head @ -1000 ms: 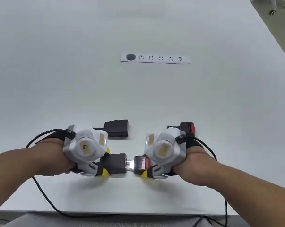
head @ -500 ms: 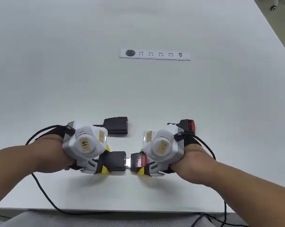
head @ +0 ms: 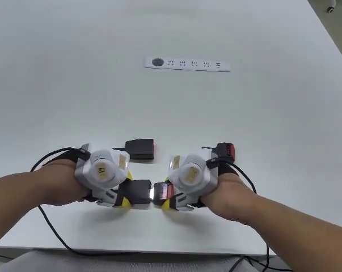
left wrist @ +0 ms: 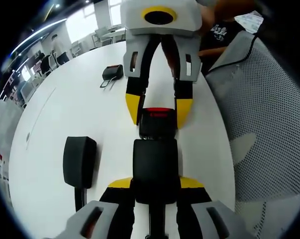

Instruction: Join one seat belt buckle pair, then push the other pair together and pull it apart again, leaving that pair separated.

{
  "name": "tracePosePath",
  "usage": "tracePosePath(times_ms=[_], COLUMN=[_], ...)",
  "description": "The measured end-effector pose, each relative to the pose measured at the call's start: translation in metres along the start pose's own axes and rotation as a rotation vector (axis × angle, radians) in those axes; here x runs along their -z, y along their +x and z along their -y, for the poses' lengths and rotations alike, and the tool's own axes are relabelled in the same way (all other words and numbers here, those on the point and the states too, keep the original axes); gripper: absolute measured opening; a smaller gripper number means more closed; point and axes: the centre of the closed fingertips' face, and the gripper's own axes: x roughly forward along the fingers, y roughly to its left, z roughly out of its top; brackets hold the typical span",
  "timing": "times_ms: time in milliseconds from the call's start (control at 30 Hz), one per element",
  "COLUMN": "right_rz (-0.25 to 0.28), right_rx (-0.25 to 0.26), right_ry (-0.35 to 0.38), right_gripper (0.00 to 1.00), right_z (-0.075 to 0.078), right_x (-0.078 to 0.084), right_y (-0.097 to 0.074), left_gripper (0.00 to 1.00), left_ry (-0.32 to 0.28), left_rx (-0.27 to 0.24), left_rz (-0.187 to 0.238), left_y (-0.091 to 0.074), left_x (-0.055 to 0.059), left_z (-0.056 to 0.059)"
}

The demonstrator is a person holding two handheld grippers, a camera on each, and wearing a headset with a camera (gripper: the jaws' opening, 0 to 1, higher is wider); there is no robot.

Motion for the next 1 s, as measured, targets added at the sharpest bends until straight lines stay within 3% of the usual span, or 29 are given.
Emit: tracePosePath(times_ms=[33,200,333,500,1000], right_rz=[-0.024,-0.025,-0.021,0.001,0.005], right_rx=[0.007,0.01,0.014,0.008,0.007], right_ry=[-0.012,-0.017,-0.011,-0.033,-0.029], right_gripper=[0.32,0.32,0.32,0.32,0.33], right_z=[0.0001,0.0005,0.0011,0.002,0.0029], right_x=[0.0023,0.0037,0.0044,0.0075,0.0085], right_y=[-0.0027,-0.0035,-0.0047,-0.0078,-0.0065], left_gripper=[0.32,0.32,0.32,0.32,0.32], left_ry=[0.001,0.001,-0.005,-0.014,-0.025], left_rx=[0.003,0.005,0.0,-0.018,-0.013], left_rz=[0.004,0.004,0.007,0.041,0.028], left_y=[0.0006,0.0003,-0.0002,-0.0017,-0.0013], left_x=[-0.0001,-0.0004,-0.0001,0.0008,0.0003], left_z=[-0.0002,0.0002,0.0,-0.0002,0.0])
